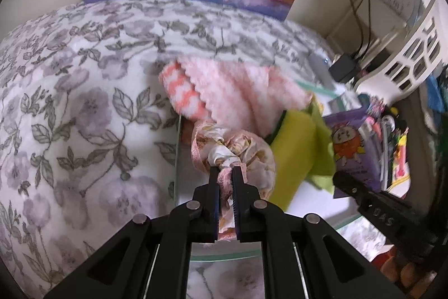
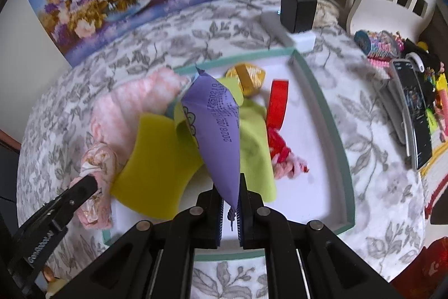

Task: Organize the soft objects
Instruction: 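Carry the scrunchie and purple packet over the tray with both tools, then open both tools to release the scrunchie and packet into the tray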

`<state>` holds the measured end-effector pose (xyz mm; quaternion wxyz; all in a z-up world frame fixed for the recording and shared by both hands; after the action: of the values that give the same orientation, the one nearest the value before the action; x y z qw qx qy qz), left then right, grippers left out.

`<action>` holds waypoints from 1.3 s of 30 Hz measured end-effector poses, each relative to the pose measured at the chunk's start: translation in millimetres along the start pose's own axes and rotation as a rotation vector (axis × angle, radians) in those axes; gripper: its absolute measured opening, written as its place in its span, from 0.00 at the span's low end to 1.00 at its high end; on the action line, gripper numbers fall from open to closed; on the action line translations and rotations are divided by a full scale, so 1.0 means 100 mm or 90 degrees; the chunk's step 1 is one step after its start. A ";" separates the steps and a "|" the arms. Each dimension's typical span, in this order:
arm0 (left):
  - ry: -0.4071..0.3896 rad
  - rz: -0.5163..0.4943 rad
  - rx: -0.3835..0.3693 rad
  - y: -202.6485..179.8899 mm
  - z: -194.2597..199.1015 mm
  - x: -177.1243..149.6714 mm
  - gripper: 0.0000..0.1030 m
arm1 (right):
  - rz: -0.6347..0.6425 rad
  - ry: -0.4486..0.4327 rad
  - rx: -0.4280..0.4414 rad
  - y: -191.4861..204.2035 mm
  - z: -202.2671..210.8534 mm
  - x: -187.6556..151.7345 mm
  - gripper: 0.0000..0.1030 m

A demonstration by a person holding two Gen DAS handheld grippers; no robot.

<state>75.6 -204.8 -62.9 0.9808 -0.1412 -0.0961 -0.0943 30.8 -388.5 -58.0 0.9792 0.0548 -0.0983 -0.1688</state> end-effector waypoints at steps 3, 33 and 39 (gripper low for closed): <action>0.022 -0.001 0.012 0.01 -0.11 0.00 0.08 | 0.004 0.011 -0.002 0.01 -0.05 -0.01 0.08; -0.015 0.052 0.072 0.23 0.27 -0.01 0.83 | 0.020 0.003 -0.013 0.08 0.01 -0.01 0.56; -0.014 0.071 0.161 0.37 0.24 -0.03 0.95 | 0.026 -0.001 -0.015 0.11 0.02 -0.01 0.71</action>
<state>77.0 -162.4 -50.4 0.9934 -0.0223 -0.1099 -0.0250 33.1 -378.2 -55.1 0.9829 0.0411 -0.0984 -0.1498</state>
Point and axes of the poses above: each gripper's, at about its wrist camera, not at the fingertips, and z roughly against the way its jaws point, y to its left, x to its top, the point moved 1 cm from there along -z, roughly the way its jaws point, and after that the axes turned 12 degrees about y, right-handed, at the moved point
